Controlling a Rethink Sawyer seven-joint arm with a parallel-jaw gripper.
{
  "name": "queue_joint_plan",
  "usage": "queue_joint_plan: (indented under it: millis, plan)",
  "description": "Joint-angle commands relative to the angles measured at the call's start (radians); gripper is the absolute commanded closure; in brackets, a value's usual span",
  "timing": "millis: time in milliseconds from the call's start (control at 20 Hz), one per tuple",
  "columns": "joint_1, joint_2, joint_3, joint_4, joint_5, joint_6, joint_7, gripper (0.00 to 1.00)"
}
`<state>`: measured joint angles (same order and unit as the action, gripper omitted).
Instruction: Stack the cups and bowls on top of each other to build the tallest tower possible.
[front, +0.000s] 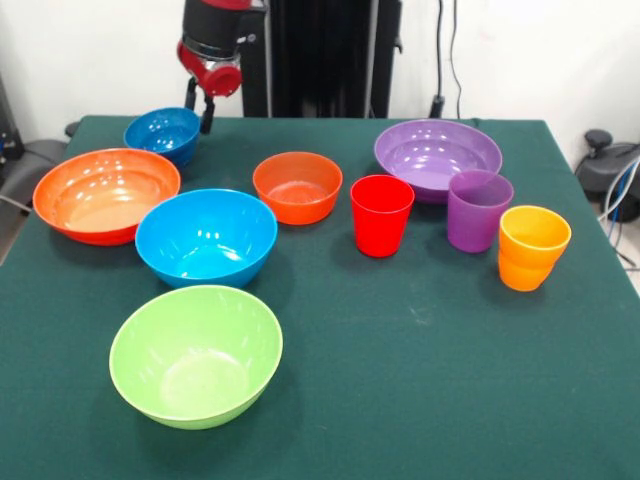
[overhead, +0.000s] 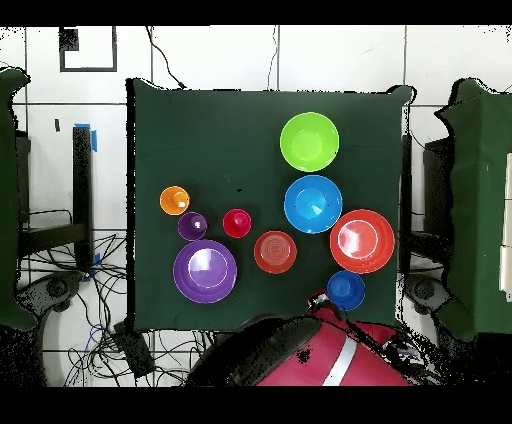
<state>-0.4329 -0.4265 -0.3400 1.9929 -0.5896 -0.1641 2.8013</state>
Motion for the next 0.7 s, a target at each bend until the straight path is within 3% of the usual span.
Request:
queue_joint_plan:
  millis: [50, 700]
  plan:
    - [0.009, -0.009, 0.151, -0.022, -0.023, 0.102, -0.037, 0.00]
    - [-0.013, -0.046, 0.183, -0.010, -0.023, 0.146, -0.044, 0.00]
